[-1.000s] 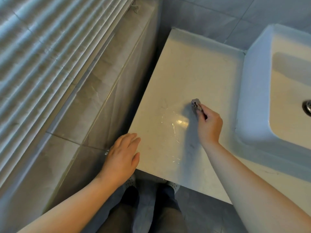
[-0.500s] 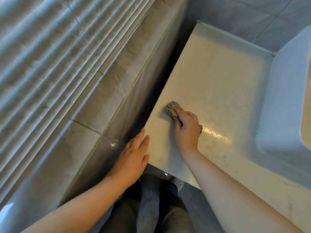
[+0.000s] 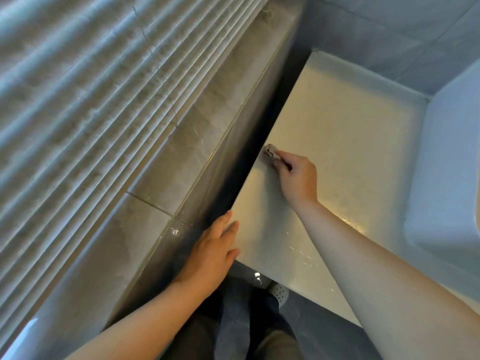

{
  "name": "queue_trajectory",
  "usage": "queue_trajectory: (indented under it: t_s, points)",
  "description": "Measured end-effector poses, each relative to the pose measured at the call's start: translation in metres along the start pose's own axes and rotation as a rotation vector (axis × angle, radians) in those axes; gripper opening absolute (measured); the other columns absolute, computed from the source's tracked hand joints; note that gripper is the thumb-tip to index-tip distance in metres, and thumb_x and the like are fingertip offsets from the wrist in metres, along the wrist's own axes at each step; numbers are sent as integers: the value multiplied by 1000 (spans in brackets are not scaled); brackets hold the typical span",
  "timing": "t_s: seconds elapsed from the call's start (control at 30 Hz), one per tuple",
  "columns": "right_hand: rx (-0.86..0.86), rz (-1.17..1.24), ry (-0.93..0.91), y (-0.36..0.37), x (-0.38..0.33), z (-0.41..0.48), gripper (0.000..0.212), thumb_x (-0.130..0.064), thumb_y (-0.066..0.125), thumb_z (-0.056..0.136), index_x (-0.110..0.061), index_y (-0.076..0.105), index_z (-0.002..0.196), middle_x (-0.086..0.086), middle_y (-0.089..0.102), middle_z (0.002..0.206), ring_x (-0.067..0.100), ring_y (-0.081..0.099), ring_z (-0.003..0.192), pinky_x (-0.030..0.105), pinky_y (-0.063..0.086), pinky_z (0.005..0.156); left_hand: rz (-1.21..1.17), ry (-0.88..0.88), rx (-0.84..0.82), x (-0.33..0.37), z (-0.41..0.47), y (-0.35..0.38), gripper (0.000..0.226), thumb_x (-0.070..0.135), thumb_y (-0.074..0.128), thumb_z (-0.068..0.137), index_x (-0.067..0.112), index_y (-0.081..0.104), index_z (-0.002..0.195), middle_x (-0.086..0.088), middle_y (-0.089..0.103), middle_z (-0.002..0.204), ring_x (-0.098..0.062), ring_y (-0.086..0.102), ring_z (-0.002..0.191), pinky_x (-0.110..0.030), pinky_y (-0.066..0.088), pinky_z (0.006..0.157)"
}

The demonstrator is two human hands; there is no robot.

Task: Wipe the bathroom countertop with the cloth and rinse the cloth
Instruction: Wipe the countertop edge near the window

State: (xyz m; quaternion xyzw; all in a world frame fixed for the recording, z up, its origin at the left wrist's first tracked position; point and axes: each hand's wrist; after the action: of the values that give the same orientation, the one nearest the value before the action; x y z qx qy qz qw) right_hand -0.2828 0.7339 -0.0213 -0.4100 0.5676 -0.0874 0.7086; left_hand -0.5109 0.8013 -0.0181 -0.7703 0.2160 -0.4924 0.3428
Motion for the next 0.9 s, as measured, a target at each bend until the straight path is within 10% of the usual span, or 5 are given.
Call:
queue_trajectory:
  t_s: [0.2, 0.4, 0.63, 0.73, 0.9]
  points:
    - [-1, -1, -22, 35, 6, -41, 31, -24, 52, 96, -29, 63, 124, -4, 64, 116, 3, 44, 104, 7, 28, 89, -58, 20, 17, -11, 0, -3, 56, 20, 60, 91, 13, 40, 143, 7, 21, 154, -9, 31, 135, -25, 35, 109]
    - [-120, 50, -166, 33, -1, -79, 28, -16, 59, 91, -21, 68, 117, -4, 69, 111, 9, 48, 106, 29, 40, 92, -67, -50, 48, -23, -19, -9, 55, 23, 58, 92, 20, 40, 143, 8, 38, 141, -8, 44, 122, -14, 32, 98]
    - [-289, 70, -40, 21, -14, -118, 30, -13, 59, 90, -24, 69, 116, -3, 68, 108, 4, 49, 104, 4, 30, 91, 23, -167, -40, -33, -43, -13, 59, 34, 52, 94, 22, 29, 148, 4, 37, 145, -13, 41, 128, -19, 31, 103]
    - [-459, 196, 72, 5, -26, -128, 24, -15, 60, 90, -26, 73, 107, -10, 71, 102, 4, 59, 99, 20, 45, 91, 25, -201, -52, -34, -48, -13, 59, 34, 53, 94, 18, 31, 147, 1, 37, 147, -14, 40, 131, -21, 30, 106]
    - [-164, 349, 158, -43, -22, -125, 25, -18, 60, 92, -38, 68, 104, -26, 68, 96, -3, 62, 80, 9, 46, 65, 24, -209, -34, -25, -53, -13, 59, 35, 51, 95, 20, 29, 148, 5, 32, 149, -13, 38, 131, -23, 32, 107]
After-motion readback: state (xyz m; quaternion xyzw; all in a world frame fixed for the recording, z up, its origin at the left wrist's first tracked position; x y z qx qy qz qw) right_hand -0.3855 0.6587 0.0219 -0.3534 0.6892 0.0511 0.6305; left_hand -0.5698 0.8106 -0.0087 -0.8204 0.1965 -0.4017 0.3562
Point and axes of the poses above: each hand's wrist, its own z-axis towards the middle knuckle, its own y-axis out of the palm, x = y × z
